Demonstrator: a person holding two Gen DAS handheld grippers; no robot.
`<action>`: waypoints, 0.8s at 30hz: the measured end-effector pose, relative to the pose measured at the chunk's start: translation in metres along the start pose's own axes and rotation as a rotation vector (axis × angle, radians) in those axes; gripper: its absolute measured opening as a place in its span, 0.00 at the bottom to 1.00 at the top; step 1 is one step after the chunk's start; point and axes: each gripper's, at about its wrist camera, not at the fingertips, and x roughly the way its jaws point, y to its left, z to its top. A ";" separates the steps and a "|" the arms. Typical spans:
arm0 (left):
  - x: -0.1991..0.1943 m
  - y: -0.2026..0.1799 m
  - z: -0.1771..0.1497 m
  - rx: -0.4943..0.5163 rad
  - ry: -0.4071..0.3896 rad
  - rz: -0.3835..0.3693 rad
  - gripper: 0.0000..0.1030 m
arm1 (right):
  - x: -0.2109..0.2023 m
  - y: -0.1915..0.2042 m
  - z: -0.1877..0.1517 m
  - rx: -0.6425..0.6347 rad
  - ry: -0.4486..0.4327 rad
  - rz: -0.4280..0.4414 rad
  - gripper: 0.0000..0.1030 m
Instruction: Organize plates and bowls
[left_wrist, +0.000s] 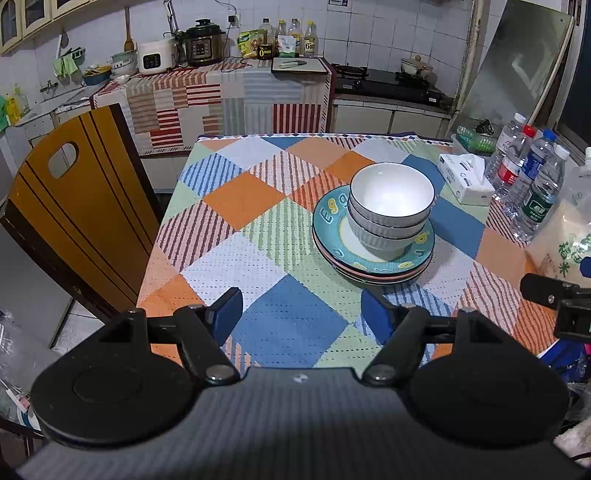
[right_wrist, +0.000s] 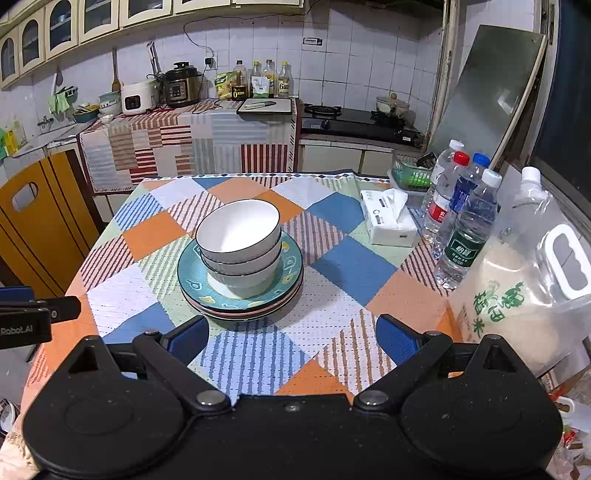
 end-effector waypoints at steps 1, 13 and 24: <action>0.000 0.000 0.000 -0.002 0.000 -0.004 0.81 | 0.000 0.000 -0.001 0.002 -0.001 0.001 0.96; 0.001 -0.003 -0.001 0.062 -0.003 0.081 0.94 | -0.006 0.004 -0.002 -0.005 -0.035 0.003 0.96; -0.002 0.000 -0.004 0.009 -0.048 0.076 0.94 | 0.001 0.001 -0.007 0.011 -0.034 -0.006 0.96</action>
